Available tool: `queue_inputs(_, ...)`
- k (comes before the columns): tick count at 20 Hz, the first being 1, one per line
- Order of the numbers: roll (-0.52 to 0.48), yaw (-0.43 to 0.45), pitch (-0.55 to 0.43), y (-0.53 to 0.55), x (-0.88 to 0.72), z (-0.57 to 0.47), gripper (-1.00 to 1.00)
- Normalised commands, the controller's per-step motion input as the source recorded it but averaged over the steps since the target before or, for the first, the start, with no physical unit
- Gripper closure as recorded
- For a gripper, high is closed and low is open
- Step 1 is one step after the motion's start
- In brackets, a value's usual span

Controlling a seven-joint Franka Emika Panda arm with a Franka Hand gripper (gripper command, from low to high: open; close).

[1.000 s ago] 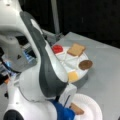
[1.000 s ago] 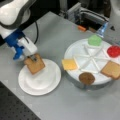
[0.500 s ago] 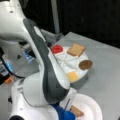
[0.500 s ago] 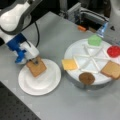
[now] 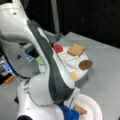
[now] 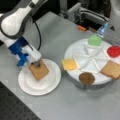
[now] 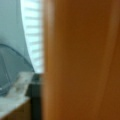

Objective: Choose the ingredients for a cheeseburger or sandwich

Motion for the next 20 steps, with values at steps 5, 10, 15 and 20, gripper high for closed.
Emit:
queue_inputs(5, 0.184, 0.066, -0.077, -0.11, 0.22, -0.07, 1.0)
queue_inputs(10, 0.176, 0.085, -0.151, -0.11, 0.21, -0.09, 1.0)
queue_inputs(15, 0.193, 0.069, -0.122, -0.09, 0.18, -0.09, 1.0)
queue_inputs(20, 0.195, 0.063, -0.115, -0.08, 0.19, -0.06, 1.0)
